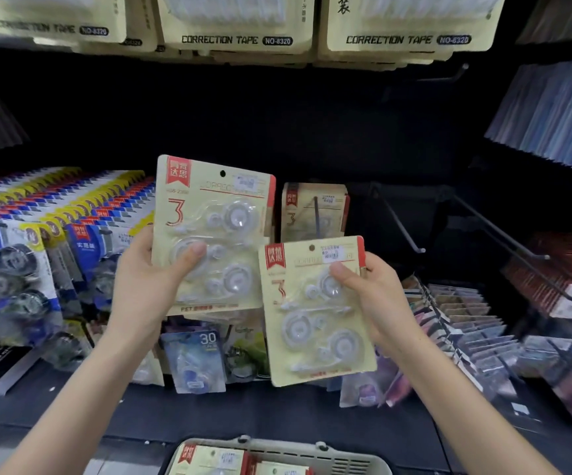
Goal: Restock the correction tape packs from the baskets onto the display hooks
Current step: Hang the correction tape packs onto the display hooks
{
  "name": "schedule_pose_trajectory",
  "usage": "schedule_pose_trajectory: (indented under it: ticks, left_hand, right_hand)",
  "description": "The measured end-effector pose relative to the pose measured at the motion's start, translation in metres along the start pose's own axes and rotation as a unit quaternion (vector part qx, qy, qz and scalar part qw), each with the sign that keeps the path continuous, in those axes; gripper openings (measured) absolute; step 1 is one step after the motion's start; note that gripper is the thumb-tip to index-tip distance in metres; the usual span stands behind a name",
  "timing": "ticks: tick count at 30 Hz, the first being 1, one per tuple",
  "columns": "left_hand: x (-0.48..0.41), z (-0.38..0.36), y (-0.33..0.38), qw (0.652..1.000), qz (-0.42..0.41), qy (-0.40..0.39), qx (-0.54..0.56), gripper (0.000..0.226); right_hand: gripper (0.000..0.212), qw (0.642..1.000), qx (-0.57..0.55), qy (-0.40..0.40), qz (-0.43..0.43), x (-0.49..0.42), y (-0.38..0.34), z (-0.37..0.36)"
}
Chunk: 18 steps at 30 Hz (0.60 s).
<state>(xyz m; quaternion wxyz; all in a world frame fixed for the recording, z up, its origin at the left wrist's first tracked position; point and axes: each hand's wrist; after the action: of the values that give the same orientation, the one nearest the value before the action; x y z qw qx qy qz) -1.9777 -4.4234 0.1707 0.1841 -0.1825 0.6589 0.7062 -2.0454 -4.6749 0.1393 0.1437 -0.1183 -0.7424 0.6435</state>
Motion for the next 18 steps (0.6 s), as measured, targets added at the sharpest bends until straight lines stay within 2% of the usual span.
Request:
schedule_pose_trajectory:
  ticks: [4,11,18]
  left_hand:
    - [-0.003,0.008,-0.003,0.999,-0.005,0.033,-0.011,0.036]
    - [-0.004,0.008,-0.004,0.999,-0.009,0.020,-0.029,0.025]
    - [-0.006,0.006,-0.005,0.999,-0.019,0.004,-0.043,0.036]
  right_hand:
    - [0.022,0.997,0.054,0.047,0.029,-0.001,0.011,0.012]
    - [0.016,0.989,0.098,0.085,0.076,-0.008,0.004,0.003]
    - [0.017,0.987,0.094,0.105,0.074,-0.010,0.008,0.003]
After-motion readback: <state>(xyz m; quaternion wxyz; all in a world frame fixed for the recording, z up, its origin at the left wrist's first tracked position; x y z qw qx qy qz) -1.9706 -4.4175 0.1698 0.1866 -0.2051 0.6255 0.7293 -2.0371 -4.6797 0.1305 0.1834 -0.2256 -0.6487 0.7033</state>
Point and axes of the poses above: each hand's wrist, its own x-axis away from the middle knuckle, its own z-axis out of the back of the hand, y = z × x, and after that the axes turned 10 degrees about -z, right-handed
